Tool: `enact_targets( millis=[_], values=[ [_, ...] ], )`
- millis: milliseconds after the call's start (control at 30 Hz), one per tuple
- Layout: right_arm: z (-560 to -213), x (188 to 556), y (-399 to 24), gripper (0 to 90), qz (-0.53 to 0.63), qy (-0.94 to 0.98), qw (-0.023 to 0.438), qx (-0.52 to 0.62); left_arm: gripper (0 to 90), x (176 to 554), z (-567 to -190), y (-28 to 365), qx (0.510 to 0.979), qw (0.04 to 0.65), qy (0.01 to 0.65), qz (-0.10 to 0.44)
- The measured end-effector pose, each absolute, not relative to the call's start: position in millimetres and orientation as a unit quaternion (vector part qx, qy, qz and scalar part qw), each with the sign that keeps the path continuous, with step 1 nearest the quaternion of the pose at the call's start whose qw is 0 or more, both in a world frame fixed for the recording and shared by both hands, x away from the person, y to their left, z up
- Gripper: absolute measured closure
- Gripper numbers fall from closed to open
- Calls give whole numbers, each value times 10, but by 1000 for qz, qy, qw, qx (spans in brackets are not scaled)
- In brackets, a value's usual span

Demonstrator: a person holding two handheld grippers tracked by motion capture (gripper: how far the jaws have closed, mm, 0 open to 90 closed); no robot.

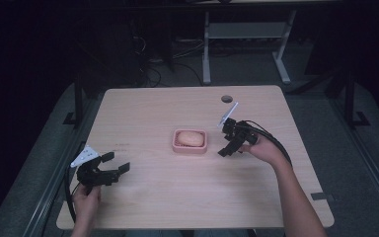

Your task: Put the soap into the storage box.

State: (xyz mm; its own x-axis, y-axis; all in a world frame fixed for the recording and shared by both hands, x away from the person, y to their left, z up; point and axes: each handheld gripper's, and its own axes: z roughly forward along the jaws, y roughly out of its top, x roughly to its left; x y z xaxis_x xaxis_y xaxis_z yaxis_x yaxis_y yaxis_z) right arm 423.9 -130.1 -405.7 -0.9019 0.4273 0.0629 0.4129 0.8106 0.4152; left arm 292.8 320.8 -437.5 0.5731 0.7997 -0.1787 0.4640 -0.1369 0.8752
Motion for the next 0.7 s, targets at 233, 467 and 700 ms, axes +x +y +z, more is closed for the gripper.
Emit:
enact_targets(
  millis=[233,467,700],
  values=[
    [-4100,4193,-1375,247,214,950,14,225,142,2930,-4376,3211,736,495,430,169],
    [-4092,4141,-1429,247,221,949,20,225,142,2929,-4376,3205,736,494,431,169],
    [-4122,4085,-1499,247,224,947,20,230,142,2932,-4379,3201,738,493,429,169]
  ],
)
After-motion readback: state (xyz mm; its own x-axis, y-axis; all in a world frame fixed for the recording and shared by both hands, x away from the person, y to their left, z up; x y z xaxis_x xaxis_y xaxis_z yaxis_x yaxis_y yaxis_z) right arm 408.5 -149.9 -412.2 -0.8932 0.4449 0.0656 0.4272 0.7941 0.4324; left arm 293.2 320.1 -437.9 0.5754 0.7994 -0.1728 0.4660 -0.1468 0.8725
